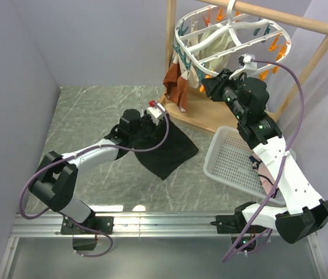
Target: Clip the underwear to the hanger
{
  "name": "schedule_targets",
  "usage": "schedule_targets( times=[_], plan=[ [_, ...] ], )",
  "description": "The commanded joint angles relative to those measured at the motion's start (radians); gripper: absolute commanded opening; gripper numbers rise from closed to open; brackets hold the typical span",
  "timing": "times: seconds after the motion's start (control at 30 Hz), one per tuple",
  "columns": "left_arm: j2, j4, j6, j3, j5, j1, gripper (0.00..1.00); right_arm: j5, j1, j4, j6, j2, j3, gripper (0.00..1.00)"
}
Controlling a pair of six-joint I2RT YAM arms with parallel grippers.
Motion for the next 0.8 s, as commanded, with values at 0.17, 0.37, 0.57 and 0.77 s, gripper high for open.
schedule_targets(
  times=[0.17,0.37,0.57,0.77],
  plan=[
    [-0.07,0.292,0.148,0.001,0.194,-0.034,0.0,-0.064,0.0,0.025,0.03,-0.023,-0.022,0.0],
    [-0.058,0.264,0.091,0.116,0.226,-0.051,0.0,-0.087,0.0,0.036,0.047,-0.022,-0.024,0.0],
    [-0.035,0.243,0.01,0.222,0.238,-0.068,0.0,-0.111,0.0,0.055,0.067,-0.025,-0.032,0.0],
    [-0.007,0.22,-0.005,0.284,0.228,-0.088,0.0,-0.128,0.0,0.076,0.095,-0.028,-0.035,0.0]
  ],
)
